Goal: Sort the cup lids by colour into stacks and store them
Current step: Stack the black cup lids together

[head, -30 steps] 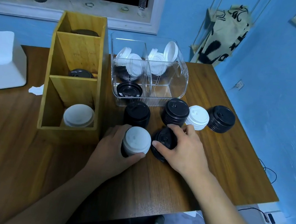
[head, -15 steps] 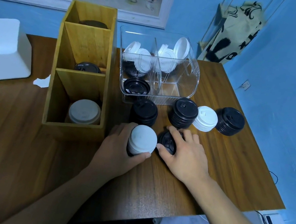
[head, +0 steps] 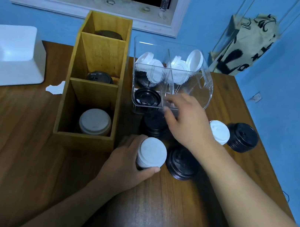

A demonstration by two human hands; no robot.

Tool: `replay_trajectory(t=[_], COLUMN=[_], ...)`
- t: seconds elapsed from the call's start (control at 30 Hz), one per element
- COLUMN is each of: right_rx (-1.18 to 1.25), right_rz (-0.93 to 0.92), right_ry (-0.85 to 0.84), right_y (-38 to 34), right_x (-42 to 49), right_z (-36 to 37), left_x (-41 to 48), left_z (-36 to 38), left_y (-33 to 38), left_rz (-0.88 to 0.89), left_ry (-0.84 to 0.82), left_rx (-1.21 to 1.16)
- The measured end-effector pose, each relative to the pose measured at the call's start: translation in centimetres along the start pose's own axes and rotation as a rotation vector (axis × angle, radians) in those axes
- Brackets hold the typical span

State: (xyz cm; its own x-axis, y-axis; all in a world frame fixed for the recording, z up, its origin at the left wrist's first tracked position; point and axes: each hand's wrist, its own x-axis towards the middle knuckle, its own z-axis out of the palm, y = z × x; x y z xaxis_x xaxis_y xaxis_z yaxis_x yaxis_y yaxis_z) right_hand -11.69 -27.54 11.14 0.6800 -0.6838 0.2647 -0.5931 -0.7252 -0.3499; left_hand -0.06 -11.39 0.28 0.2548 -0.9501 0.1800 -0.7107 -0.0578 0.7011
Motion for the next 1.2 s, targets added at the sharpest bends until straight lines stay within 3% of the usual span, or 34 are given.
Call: replay_trajectory(t=[0.17, 0.27, 0.47, 0.67, 0.87, 0.93, 1.2], right_rx=[-0.093, -0.163, -0.31, -0.123, 0.776, 0.967, 1.245], right_rz=[-0.02, 0.059, 0.129, 0.194, 0.486, 0.596, 0.933], right_ry=[-0.295, -0.457, -0.569, -0.347, -0.001, 0.07, 0.371], right_y=[-2.6, -3.5, -3.8, -3.8, -0.8, 0.2, 4.6], right_x=[8.4, 11.3, 13.1, 11.7, 1.5, -2.6, -15.2], right_z=[1.6, 4.0, 6.9, 4.5, -1.5, -2.2, -1.8], left_x=[-0.1, -0.1, 0.1, 0.2, 0.2, 0.2, 0.1], left_z=[-0.2, -0.3, -0.5, -0.4, -0.2, -0.4, 0.4], left_y=[0.2, 0.2, 0.1, -0.2, -0.2, -0.6, -1.0], left_rz=[-0.025, -0.042, -0.026, -0.031, -0.023, -0.036, -0.003], left_ry=[-0.017, -0.035, -0.022, -0.007, -0.001, -0.006, 0.012], left_rx=[-0.008, -0.022, -0.039, -0.033, -0.038, -0.037, 0.01])
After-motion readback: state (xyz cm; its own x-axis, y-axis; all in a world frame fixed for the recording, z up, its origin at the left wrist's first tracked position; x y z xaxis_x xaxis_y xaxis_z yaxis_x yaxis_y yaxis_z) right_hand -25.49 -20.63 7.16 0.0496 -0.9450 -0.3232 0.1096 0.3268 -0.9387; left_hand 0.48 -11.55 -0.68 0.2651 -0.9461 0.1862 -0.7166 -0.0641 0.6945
